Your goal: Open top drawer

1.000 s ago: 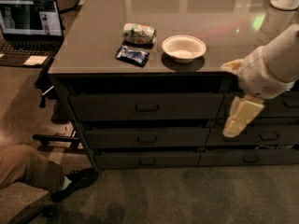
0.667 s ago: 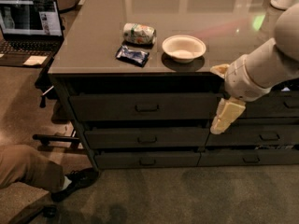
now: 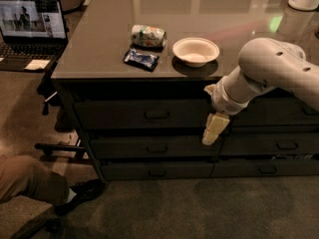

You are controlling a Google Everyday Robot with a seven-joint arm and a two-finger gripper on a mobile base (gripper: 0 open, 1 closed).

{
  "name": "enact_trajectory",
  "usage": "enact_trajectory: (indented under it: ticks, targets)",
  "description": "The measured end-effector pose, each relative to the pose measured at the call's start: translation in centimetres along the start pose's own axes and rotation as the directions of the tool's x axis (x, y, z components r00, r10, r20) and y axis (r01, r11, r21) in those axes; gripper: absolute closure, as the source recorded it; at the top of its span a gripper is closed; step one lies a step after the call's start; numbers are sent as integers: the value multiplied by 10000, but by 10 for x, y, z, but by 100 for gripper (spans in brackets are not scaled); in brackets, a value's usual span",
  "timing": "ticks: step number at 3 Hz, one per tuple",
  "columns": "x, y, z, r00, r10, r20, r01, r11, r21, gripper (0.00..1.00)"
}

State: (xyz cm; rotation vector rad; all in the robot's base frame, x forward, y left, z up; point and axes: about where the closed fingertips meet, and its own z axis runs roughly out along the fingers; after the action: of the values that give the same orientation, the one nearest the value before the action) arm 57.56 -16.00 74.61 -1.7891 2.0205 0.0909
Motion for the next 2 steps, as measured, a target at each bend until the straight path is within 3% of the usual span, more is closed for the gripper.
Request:
enact_trajectory:
  ticks: [2]
  targets:
    - [12,-9,19,9996,258,-114,-257,9996,124,0]
